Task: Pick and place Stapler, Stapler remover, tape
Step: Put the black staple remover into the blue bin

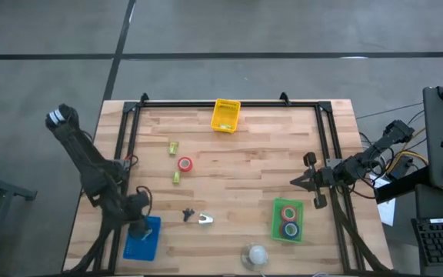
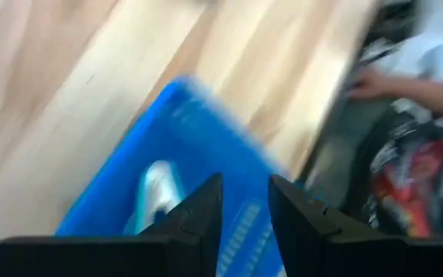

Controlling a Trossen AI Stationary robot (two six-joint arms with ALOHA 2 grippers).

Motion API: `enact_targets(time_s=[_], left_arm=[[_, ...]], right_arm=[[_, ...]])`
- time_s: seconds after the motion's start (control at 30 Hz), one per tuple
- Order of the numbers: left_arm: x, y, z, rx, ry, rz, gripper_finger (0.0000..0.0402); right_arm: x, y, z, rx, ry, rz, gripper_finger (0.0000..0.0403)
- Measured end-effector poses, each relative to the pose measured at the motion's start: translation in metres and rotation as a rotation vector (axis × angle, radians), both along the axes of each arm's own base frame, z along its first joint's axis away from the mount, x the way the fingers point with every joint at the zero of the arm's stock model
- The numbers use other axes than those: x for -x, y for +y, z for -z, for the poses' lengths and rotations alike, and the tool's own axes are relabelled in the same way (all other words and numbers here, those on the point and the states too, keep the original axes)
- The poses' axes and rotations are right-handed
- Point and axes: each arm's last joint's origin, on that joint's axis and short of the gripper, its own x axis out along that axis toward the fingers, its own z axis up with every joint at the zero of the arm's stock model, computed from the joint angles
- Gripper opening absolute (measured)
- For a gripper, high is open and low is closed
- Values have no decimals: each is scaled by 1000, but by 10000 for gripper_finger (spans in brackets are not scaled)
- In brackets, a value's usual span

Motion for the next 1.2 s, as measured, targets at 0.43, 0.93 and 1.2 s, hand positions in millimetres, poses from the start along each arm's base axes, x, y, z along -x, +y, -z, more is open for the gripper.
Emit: enact_targets(time_s=[0.43, 0.93, 1.2], left_arm=[[-20, 17, -35, -377, -566, -288, 108], [-56, 19, 13, -422, -260, -73, 108], [-73, 28, 24, -467, -207, 41, 108]], right_arm=[[0, 0, 0, 2, 0, 0, 8], [0, 0, 0, 0, 0, 0, 8], [0, 0, 0, 2, 0, 0, 8]])
